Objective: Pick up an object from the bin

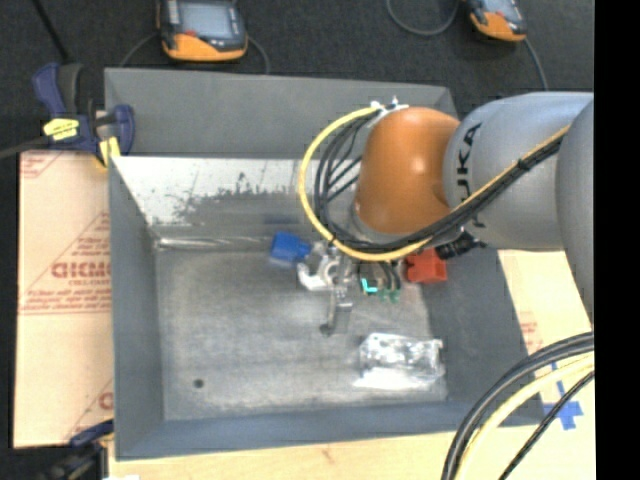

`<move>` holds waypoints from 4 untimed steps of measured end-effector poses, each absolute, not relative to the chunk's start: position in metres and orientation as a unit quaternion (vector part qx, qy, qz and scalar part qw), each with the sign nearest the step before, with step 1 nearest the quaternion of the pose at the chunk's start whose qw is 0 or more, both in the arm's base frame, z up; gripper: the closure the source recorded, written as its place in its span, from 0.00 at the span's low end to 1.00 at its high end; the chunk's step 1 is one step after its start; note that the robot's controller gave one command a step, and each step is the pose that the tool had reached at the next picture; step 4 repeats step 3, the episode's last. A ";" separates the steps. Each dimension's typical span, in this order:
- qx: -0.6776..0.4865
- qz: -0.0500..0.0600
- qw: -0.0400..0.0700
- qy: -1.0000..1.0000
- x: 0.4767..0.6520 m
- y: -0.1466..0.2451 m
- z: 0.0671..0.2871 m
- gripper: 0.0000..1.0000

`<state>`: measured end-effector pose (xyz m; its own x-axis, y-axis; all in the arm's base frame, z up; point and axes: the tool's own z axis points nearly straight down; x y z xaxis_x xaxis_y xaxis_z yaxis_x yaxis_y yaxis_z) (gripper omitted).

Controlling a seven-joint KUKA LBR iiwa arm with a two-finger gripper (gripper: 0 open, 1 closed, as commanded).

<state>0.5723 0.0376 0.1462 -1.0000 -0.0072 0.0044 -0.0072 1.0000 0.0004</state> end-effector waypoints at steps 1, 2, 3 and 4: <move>-0.034 -0.001 -0.010 -0.999 0.628 0.051 0.072 0.00; -0.034 -0.001 -0.005 -0.999 0.625 0.051 0.072 1.00; -0.026 0.000 -0.007 -1.000 0.642 0.044 0.216 1.00; -0.026 0.000 -0.007 -1.000 0.642 0.044 0.216 1.00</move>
Offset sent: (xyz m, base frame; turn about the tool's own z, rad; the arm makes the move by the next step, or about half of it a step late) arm 0.0497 0.0145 -0.0762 0.0753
